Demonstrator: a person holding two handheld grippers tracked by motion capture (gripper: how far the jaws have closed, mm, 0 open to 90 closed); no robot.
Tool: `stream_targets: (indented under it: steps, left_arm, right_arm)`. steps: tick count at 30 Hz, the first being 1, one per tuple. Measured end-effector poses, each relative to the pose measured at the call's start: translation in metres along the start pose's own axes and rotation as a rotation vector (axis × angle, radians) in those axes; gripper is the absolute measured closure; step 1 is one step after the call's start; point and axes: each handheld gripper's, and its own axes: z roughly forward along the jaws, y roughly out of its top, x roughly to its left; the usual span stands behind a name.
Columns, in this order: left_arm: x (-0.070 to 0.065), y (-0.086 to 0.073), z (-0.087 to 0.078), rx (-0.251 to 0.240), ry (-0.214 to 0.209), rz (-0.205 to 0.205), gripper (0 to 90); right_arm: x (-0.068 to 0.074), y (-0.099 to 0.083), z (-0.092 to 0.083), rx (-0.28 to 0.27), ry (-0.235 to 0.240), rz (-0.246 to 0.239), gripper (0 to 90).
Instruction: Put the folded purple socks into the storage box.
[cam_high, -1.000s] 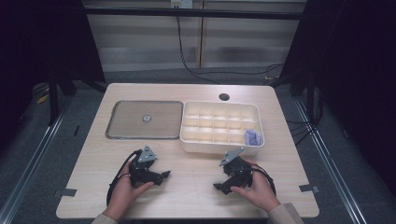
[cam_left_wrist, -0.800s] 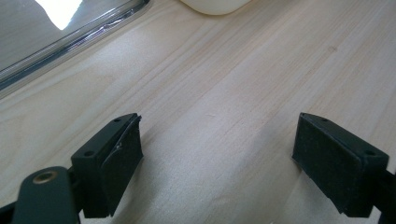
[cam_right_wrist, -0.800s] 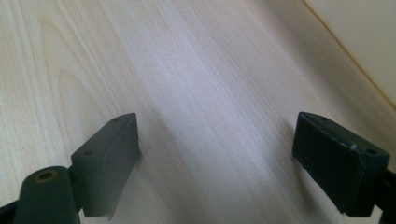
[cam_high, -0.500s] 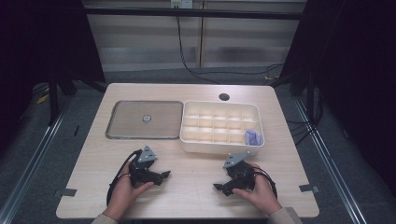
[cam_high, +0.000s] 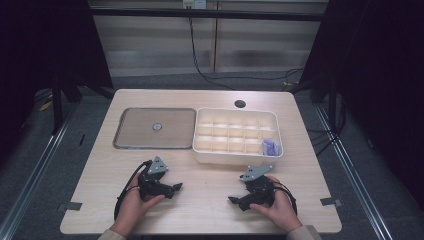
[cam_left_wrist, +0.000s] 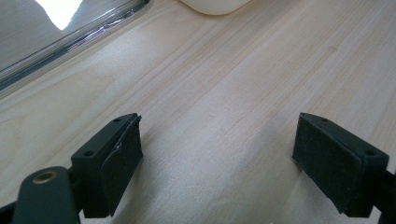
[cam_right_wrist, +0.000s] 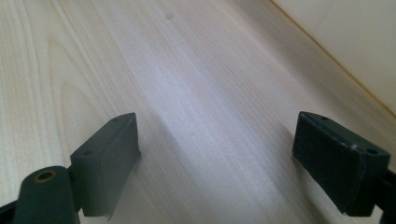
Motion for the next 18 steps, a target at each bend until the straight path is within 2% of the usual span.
stream_targets:
  steps: [9,18]
  left_arm:
    - [-0.0001,0.0,0.0,0.0,0.0,0.0,14.9]
    - [-0.0001,-0.0001,0.0,0.0,0.0,-0.001,14.9]
  right_arm:
    - [0.0004,-0.0055,0.001,-0.051,-0.007,0.005,13.7]
    - [0.0002,-0.0051,0.0015,-0.052,-0.007,0.004,13.7]
